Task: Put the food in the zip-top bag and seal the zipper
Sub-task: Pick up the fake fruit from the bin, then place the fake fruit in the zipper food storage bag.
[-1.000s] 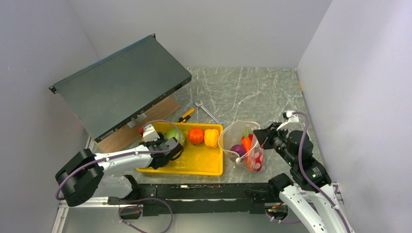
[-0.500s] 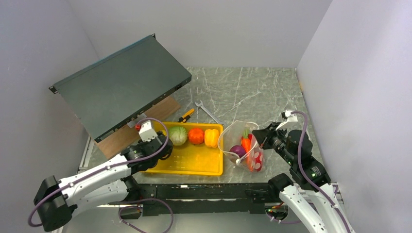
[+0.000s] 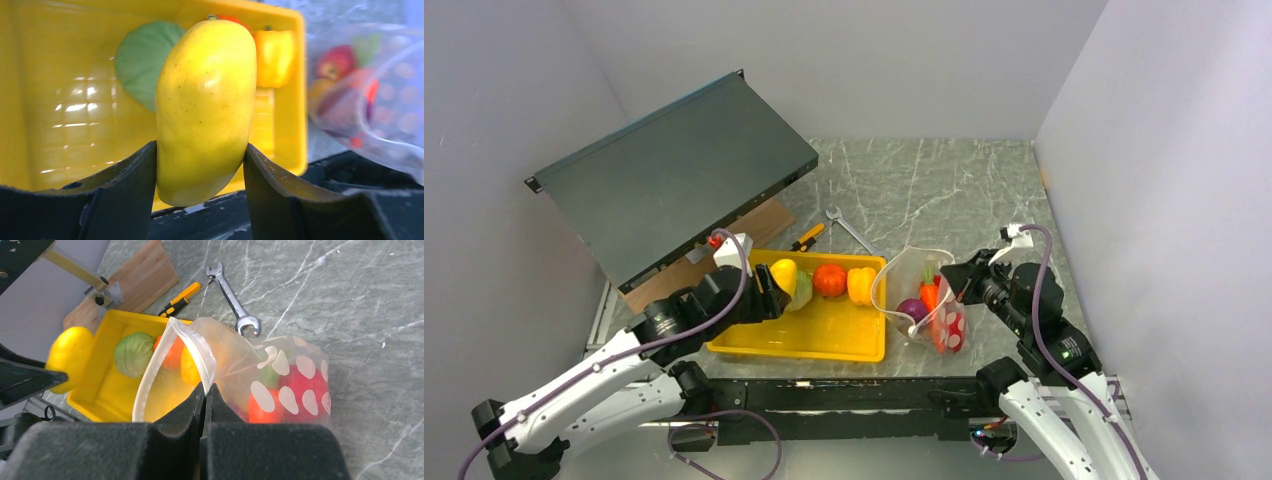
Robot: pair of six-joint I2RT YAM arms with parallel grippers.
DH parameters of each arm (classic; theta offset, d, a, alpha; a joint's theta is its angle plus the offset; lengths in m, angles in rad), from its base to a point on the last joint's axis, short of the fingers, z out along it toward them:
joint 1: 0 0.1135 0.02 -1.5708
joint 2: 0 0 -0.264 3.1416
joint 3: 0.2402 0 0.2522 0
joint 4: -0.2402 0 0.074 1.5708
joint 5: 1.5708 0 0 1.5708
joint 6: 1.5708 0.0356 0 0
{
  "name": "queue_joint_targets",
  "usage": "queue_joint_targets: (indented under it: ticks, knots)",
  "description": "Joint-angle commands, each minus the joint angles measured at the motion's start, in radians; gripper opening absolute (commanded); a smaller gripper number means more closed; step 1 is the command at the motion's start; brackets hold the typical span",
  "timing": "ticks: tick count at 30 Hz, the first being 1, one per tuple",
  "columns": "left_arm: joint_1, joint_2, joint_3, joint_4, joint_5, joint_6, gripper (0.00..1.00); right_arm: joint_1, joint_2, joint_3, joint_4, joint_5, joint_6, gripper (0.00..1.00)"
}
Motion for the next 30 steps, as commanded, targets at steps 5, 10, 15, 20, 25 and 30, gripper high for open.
queue_joint_targets:
  ticks: [5, 10, 15, 20, 25, 30]
  knots:
    - [-0.001, -0.066, 0.059, 0.283, 0.311, 0.17, 0.0, 0.005, 0.006, 0.0, 0.069, -0.022, -0.009, 0.0]
    - [-0.001, 0.057, 0.07, 0.493, 0.566, 0.163, 0.0, 0.004, 0.028, 0.002, 0.082, -0.068, -0.014, 0.0]
    - [-0.021, 0.24, 0.116, 0.619, 0.679, 0.103, 0.0, 0.004, 0.022, -0.001, 0.106, -0.116, -0.022, 0.0]
    - [-0.052, 0.439, 0.212, 0.667, 0.76, 0.061, 0.0, 0.005, 0.03, 0.012, 0.114, -0.185, -0.043, 0.0]
    - [-0.108, 0.603, 0.368, 0.622, 0.796, 0.064, 0.0, 0.004, 0.006, 0.002, 0.14, -0.252, -0.047, 0.0]
    - [-0.134, 0.714, 0.443, 0.601, 0.807, 0.029, 0.0, 0.004, 0.0, 0.006, 0.15, -0.277, -0.051, 0.0]
